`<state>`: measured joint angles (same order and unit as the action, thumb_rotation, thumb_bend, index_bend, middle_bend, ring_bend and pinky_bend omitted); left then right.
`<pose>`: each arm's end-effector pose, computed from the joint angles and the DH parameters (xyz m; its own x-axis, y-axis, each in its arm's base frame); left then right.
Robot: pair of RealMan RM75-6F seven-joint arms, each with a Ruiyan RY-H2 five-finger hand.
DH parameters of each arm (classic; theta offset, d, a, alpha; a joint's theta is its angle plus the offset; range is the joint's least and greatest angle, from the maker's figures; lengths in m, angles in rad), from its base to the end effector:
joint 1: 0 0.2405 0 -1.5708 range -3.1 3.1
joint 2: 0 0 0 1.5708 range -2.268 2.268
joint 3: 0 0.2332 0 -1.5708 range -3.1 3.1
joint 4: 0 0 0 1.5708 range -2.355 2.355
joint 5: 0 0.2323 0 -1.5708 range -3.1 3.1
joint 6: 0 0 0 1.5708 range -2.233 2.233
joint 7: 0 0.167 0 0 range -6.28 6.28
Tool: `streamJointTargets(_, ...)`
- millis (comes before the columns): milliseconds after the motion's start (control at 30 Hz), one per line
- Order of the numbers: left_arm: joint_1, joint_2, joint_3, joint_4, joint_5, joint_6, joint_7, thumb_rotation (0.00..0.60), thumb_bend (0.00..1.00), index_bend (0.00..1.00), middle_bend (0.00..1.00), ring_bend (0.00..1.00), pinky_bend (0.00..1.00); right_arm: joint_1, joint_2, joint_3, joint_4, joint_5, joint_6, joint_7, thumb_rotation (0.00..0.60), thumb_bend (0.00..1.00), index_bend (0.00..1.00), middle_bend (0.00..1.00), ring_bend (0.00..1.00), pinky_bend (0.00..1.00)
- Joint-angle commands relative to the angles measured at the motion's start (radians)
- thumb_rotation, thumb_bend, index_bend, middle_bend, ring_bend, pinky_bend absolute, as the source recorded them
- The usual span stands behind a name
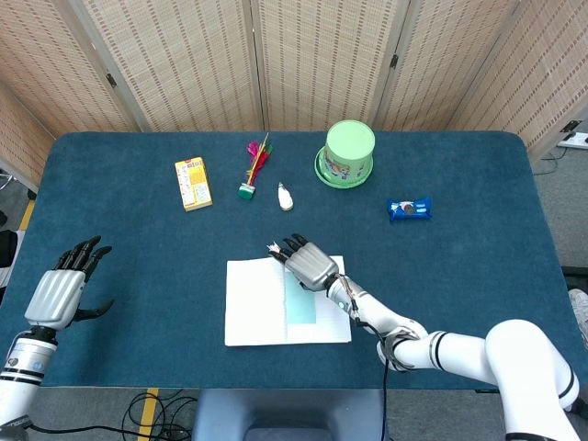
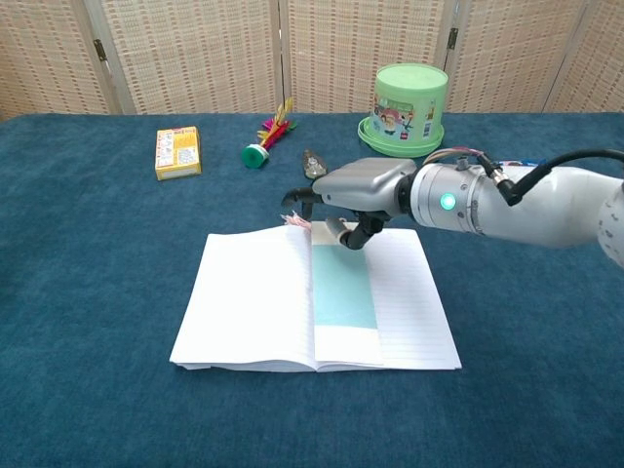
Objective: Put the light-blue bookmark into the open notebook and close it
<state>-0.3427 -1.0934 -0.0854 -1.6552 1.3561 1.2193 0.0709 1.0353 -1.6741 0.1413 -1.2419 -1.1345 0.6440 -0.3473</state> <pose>-0.2629 0.2823 0.1053 0.4365 0.1307 0.8902 0.8981 -0.1223 -0.4224 -0.0644 -0.3766 -0.1146 0.6916 -0.2874 0.6626 -0.6459 -0.6567 0.3894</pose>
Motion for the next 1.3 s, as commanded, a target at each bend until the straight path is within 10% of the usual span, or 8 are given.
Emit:
streamJointTargets(33, -0.002, -0.002, -0.001, 0.002, 0.005, 0.002, 0.000, 0.600, 0.27, 0.13, 0.03, 0.04, 0.15, -0.014, 0.018, 0.011, -0.024, -0.009, 0.033, 0.019, 0.600, 0.77, 0.00, 0.19, 0.00, 0.00)
streamJointTargets(1300, -0.006, -0.014, 0.003, 0.002, 0.002, -0.009, 0.014, 0.600, 0.27, 0.13, 0.03, 0.04, 0.15, -0.011, -0.001, -0.035, 0.023, 0.061, -0.006, -0.024, 0.600, 0.74, 0.00, 0.18, 0.00, 0.00)
